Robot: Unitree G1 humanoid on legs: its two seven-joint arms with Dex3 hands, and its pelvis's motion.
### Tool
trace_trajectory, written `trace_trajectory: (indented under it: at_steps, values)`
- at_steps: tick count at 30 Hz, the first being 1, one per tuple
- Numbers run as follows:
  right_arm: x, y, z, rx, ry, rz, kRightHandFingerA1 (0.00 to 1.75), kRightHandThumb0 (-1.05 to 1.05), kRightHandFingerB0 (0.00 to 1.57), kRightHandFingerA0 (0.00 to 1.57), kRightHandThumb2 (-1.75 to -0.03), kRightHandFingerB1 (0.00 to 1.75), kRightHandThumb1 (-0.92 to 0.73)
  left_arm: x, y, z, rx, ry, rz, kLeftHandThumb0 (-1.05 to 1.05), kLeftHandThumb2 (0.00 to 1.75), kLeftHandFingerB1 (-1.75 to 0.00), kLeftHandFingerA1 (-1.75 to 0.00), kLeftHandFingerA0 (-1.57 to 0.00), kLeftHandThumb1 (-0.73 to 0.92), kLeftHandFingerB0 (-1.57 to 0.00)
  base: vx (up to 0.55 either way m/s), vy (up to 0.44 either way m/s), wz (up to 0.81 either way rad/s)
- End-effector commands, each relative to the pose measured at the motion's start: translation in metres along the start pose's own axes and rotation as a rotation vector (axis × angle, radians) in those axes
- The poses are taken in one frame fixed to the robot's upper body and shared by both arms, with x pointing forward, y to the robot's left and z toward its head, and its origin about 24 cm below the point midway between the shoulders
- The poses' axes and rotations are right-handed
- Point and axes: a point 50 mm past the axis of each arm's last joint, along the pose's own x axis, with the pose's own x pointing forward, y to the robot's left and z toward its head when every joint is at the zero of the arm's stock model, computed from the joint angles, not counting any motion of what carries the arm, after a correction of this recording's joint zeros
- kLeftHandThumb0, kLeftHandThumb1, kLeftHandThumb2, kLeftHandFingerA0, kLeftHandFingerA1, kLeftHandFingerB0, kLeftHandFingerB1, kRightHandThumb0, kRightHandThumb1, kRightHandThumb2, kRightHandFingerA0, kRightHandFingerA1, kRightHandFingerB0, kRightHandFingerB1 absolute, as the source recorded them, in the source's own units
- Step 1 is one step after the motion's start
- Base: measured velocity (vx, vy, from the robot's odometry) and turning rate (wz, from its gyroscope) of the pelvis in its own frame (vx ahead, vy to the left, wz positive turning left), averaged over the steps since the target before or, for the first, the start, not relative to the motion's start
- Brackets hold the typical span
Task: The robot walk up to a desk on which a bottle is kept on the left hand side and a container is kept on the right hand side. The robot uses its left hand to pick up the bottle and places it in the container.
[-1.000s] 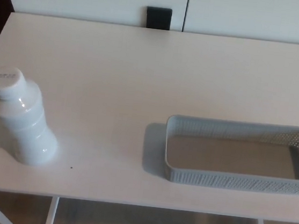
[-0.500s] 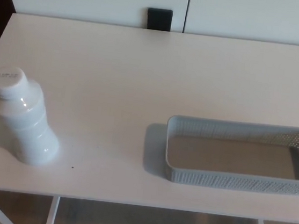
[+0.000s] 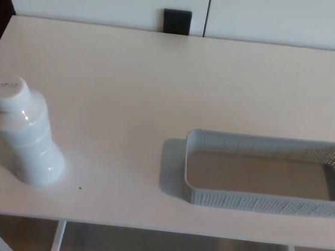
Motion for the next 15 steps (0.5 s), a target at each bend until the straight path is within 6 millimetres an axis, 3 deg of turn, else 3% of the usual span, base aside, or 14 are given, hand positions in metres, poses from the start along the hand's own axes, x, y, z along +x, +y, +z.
trace_trajectory:
  at_steps: [1, 2, 4, 5, 10, 11, 12, 13, 14, 15]
  values:
    - [-0.011, -0.017, 0.005, 0.053, 0.001, -0.018, 0.81, -0.12, 0.02, 0.32, -1.27, 0.61, -0.51, 0.036, -0.113, 0.051, -0.055, -0.097, -0.541, -0.32, 0.73, -0.5, -0.52, -0.04, 0.03, 0.0, 0.0, 0.0, 0.0]
    - [-0.012, -0.017, 0.005, 0.056, 0.006, -0.018, 0.8, -0.13, 0.02, 0.32, -1.27, 0.61, -0.52, 0.035, -0.122, 0.045, -0.061, -0.081, -0.564, -0.58, 0.69, -0.33, -0.43, -0.06, 0.32, -0.07, 0.0, 0.0, 0.0]
    - [-0.012, -0.017, 0.004, 0.061, 0.013, -0.02, 0.81, -0.14, 0.03, 0.32, -1.26, 0.61, -0.53, 0.033, -0.136, 0.037, -0.07, -0.053, -0.602, -0.64, 0.61, -0.25, -0.4, -0.1, 0.33, -0.09, 0.0, 0.0, 0.0]
    - [-0.012, -0.016, 0.004, 0.061, 0.013, -0.021, 0.8, -0.16, 0.04, 0.32, -1.26, 0.61, -0.52, 0.031, -0.149, 0.03, -0.075, -0.024, -0.632, -0.47, 0.76, -0.31, -0.45, -0.03, 0.31, -0.02, 0.0, 0.0, 0.0]
    - [-0.012, -0.016, 0.004, 0.053, 0.006, -0.022, 0.81, -0.25, 0.06, 0.35, -1.27, 0.62, -0.5, 0.025, -0.183, 0.005, -0.121, 0.101, -0.681, -0.47, 0.75, -0.29, -0.4, -0.01, 0.3, -0.05, 0.0, 0.0, 0.0]
    - [-0.012, -0.016, 0.005, 0.053, 0.001, -0.022, 0.83, -0.26, 0.08, 0.38, -1.27, 0.63, -0.49, 0.024, -0.186, 0.002, -0.124, 0.116, -0.684, -0.61, 0.61, -0.21, -0.33, -0.08, 0.33, -0.09, 0.0, 0.0, 0.0]
    - [-0.012, -0.016, 0.005, 0.054, -0.003, -0.022, 0.83, -0.26, 0.08, 0.38, -1.27, 0.63, -0.49, 0.024, -0.188, 0.0, -0.124, 0.124, -0.685, -0.61, 0.61, -0.21, -0.33, -0.08, 0.33, -0.09, 0.0, 0.0, 0.0]
    - [-0.012, -0.015, 0.007, 0.049, -0.009, -0.021, 1.0, -0.17, 0.03, 0.36, -1.38, 0.65, -0.4, 0.022, -0.192, -0.007, -0.12, 0.147, -0.687, -0.5, 0.75, -0.26, -0.37, -0.01, 0.32, -0.03, 0.0, 0.0, 0.0]
    - [-0.012, -0.014, 0.009, 0.041, -0.018, -0.018, 0.82, -0.2, 0.08, 0.37, -1.28, 0.63, -0.49, 0.019, -0.199, -0.018, -0.115, 0.19, -0.688, -0.49, 0.75, -0.27, -0.37, -0.01, 0.32, -0.03, 0.0, 0.0, 0.0]
    - [-0.012, -0.014, 0.01, 0.038, -0.021, -0.017, 0.82, -0.2, 0.08, 0.37, -1.28, 0.63, -0.49, 0.017, -0.201, -0.023, -0.114, 0.208, -0.687, -0.49, 0.75, -0.27, -0.37, -0.01, 0.32, -0.03, 0.0, 0.0, 0.0]
